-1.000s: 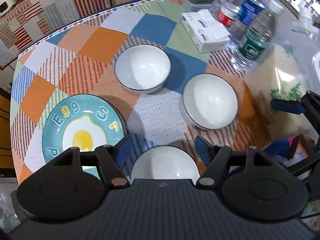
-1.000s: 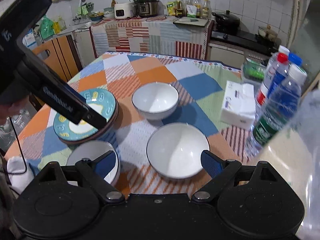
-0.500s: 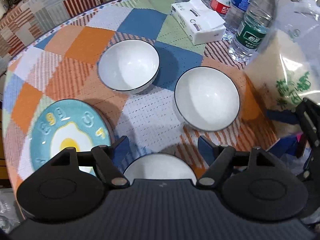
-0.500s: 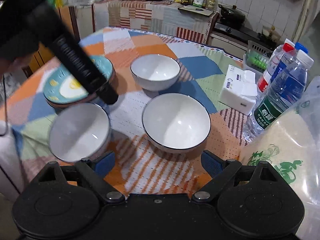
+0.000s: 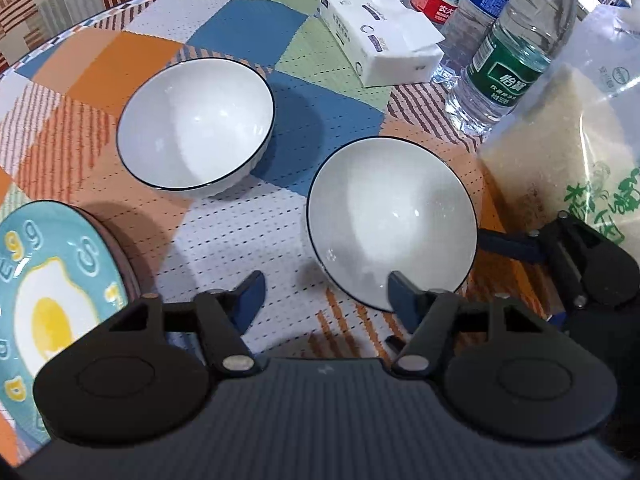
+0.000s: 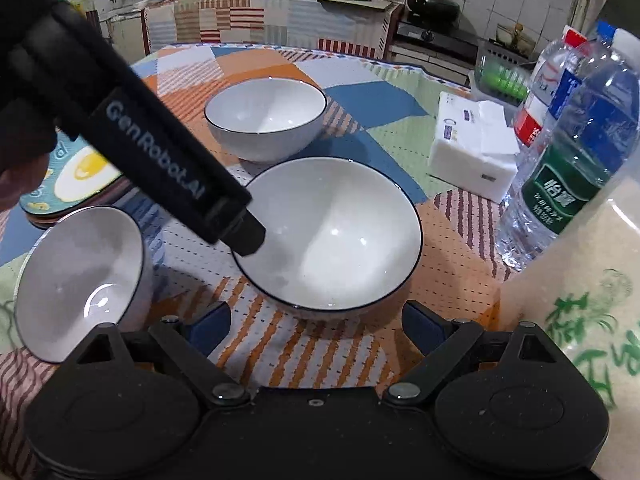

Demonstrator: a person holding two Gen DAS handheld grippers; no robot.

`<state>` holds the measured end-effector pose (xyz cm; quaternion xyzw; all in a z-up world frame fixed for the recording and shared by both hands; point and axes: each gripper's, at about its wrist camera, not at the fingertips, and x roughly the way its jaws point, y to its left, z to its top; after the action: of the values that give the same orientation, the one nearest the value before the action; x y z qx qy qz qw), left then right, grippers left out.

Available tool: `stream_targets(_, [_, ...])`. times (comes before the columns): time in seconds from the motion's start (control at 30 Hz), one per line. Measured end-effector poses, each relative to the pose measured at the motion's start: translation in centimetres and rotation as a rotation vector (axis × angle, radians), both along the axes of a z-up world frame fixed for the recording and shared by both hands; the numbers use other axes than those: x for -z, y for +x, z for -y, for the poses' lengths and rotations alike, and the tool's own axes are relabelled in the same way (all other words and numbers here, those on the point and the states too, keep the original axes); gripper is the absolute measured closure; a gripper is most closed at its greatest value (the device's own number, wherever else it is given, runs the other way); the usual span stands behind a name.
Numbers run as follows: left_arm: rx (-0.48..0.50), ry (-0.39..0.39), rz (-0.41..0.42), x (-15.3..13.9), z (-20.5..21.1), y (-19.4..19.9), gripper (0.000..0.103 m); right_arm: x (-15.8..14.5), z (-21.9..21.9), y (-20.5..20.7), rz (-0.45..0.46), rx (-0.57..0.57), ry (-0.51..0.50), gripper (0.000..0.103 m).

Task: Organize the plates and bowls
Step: 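Move the left gripper to another white bowl's rim and close, then lift the bowl and lower it into the neighbouring white bowl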

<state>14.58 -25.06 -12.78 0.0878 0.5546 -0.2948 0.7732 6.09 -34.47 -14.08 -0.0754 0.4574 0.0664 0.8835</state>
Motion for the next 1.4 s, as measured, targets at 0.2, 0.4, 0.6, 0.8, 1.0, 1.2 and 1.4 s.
stream_targets(0.2, [-0.020,-0.044,-0.057,1.5,0.1,0.8,0.082,1.3,0.8,1.5,-0.015,0.032,0.053,0.009])
stream_targets(0.4, [-0.017,-0.031,-0.050,1.8,0.6,0.7,0.085,2.4,0.8,2.0,0.012,0.019,0.068,0.011])
stream_targets(0.6, [0.004,-0.024,-0.061,1.1,0.6,0.2,0.084,2.2,0.9,1.2,0.026,0.010,0.084,0.011])
stream_targets(0.8, [0.024,-0.029,-0.071,-1.2,0.1,-0.1,0.084,0.4,0.6,0.6,0.041,0.011,0.085,0.011])
stream_targets(1.0, [0.041,-0.030,-0.043,-4.7,-1.1,-1.0,0.083,-2.5,-0.4,-0.3,0.069,-0.009,0.089,0.011])
stream_targets(1.2, [-0.024,-0.040,0.005,-7.7,-2.7,-1.3,0.083,-5.3,-1.9,-0.4,0.143,-0.057,0.055,0.011])
stream_targets(1.4, [-0.060,-0.052,0.065,-10.4,-4.1,-0.4,0.083,-7.4,-2.6,0.9,0.214,-0.109,0.054,0.011])
